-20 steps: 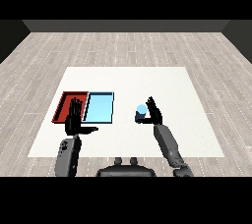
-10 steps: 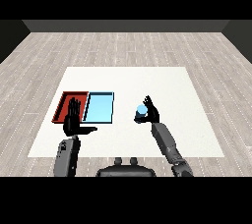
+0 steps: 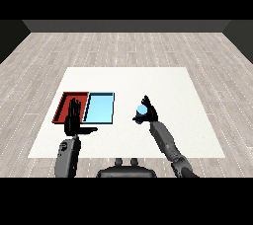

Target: Pick the blue can and put it in the blue box

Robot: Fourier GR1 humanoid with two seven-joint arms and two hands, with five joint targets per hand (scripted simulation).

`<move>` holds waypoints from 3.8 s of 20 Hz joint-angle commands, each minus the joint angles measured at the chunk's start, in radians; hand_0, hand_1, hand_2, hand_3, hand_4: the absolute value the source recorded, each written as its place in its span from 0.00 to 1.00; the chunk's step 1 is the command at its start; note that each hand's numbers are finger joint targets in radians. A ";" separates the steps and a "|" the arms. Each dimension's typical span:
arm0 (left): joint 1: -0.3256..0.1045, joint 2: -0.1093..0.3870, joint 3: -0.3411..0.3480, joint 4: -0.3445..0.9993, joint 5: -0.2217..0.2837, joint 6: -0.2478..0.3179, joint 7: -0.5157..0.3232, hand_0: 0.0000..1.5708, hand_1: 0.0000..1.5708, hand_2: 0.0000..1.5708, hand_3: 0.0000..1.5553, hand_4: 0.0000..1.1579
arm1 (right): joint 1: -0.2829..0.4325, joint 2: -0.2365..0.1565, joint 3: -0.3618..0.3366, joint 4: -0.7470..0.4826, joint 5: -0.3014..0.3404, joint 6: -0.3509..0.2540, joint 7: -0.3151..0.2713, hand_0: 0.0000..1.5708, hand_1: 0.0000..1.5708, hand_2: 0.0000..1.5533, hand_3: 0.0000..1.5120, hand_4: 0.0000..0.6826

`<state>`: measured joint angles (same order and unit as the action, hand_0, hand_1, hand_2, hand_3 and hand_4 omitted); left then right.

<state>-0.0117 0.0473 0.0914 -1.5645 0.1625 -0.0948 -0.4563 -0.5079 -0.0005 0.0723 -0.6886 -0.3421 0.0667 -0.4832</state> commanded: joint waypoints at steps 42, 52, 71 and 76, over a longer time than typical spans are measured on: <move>-0.129 -0.047 -0.250 0.152 -0.054 0.112 0.127 0.00 0.00 0.00 0.00 0.00 | 0.025 0.000 0.116 -0.476 0.186 -0.224 0.172 0.91 0.91 0.93 0.94 0.96; -0.208 -0.047 -0.356 0.197 -0.029 0.207 0.147 0.00 0.00 0.00 0.00 0.00 | 0.032 0.000 0.111 -0.437 0.193 -0.190 0.106 0.91 0.91 0.93 0.93 0.98; -0.386 -0.047 -0.569 0.556 0.172 0.383 -0.014 0.00 0.00 0.00 0.00 0.00 | -0.006 0.000 0.253 -0.492 0.118 -0.254 0.140 0.89 0.89 0.94 0.94 1.00; -0.433 -0.047 -0.526 0.567 0.193 0.355 0.054 0.00 0.00 0.00 0.00 0.00 | -0.068 0.000 0.243 -0.462 0.126 -0.268 0.161 0.89 0.89 0.93 0.93 0.97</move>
<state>-0.4151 0.0001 -0.4303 -1.0448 0.3124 0.2604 -0.3956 -0.5059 -0.0005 0.3316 -1.2229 -0.1977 -0.2010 -0.3089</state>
